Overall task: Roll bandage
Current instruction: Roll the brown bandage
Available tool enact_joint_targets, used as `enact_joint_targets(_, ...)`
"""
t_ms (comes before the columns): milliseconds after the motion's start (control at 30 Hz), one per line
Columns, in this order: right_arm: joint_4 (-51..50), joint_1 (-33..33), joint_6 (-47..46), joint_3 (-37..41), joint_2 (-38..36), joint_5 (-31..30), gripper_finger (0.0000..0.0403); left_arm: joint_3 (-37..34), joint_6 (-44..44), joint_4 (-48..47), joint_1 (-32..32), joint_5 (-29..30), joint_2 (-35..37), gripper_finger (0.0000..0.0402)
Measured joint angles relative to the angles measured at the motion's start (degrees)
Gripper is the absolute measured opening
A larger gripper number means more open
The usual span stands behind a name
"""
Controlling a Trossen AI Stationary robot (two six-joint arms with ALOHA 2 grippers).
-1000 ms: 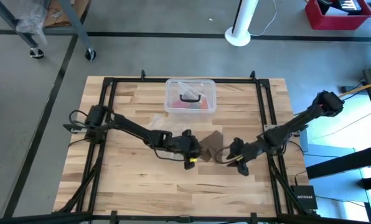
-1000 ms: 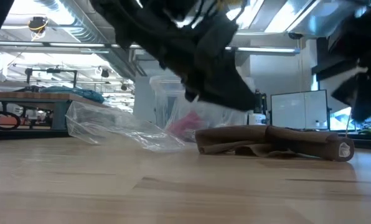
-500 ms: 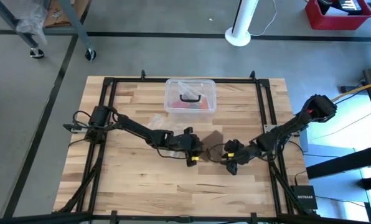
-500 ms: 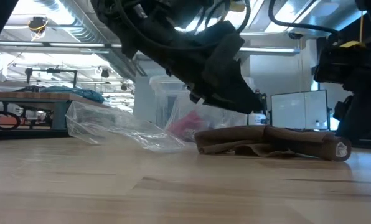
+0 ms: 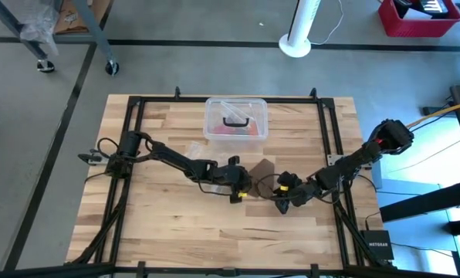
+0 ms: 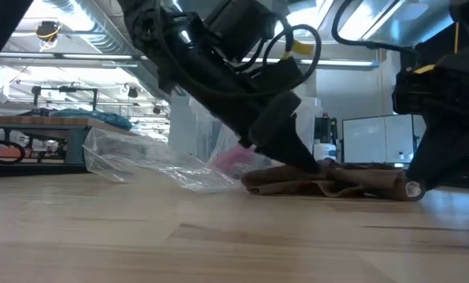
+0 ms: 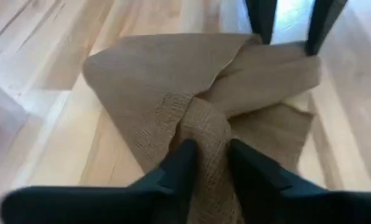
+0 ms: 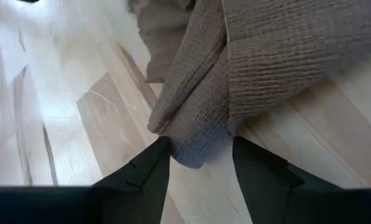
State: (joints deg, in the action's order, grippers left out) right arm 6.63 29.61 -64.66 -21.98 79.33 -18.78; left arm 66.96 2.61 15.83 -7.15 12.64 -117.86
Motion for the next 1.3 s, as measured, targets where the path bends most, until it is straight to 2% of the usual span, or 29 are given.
enact_joint_targets(67, 0.4, 0.0, 0.0, 0.0, 0.0, -0.5, 0.0177, 0.0, 0.0, -1.7, -0.1, 0.0, 0.1, 0.0023)
enact_joint_targets(100, 0.4, -0.1, 0.0, 0.0, -0.2, 0.0, 0.0177, 0.0, 0.2, -2.5, -0.3, 0.0, 0.1, 0.0013)
enact_joint_targets(233, -3.7, -1.6, -0.3, -1.6, -0.9, 8.4, 0.0177, 0.0, 0.2, -3.3, -1.2, 0.3, 0.3, 0.0006)
enact_joint_targets(300, -5.3, -2.1, 0.1, -2.7, -0.9, 9.9, 0.0177, 0.0, 0.2, -3.2, -1.7, 0.2, 0.3, 0.0003)
enact_joint_targets(433, -5.5, -3.4, 0.8, -3.4, -1.0, 6.8, 0.0177, 0.0, 0.4, -3.3, -2.1, 0.5, 0.3, 0.0002)
enact_joint_targets(567, -6.3, -4.9, 3.1, -3.4, -1.0, 7.8, 0.0177, 0.0, 1.7, -3.3, -2.2, 0.6, 0.3, 0.0002)
enact_joint_targets(733, -6.7, -5.7, 5.4, -3.4, -1.0, 5.8, 0.0177, 0.0, 1.6, -3.3, -2.6, 0.7, 0.3, 0.0001)
enact_joint_targets(967, -10.2, -5.7, 8.2, -3.5, -4.2, 10.9, 0.0177, 0.0, 2.1, -6.3, -2.7, 0.6, 0.4, 0.0001)
enact_joint_targets(1100, -13.0, -5.7, 8.2, -3.5, -6.8, 7.0, 0.0177, 0.1, 2.8, -8.7, -2.8, 0.7, 0.5, 0.0001)
enact_joint_targets(1200, -9.8, -5.7, 8.8, -3.5, -6.6, 3.3, 0.0177, 0.1, 3.4, -8.8, -2.8, 0.7, 0.5, 0.0001)
enact_joint_targets(1300, -7.8, -5.6, 9.1, -3.5, -4.9, 2.7, 0.0177, 0.1, 4.0, -8.9, -3.0, 0.7, 0.5, 0.0001)
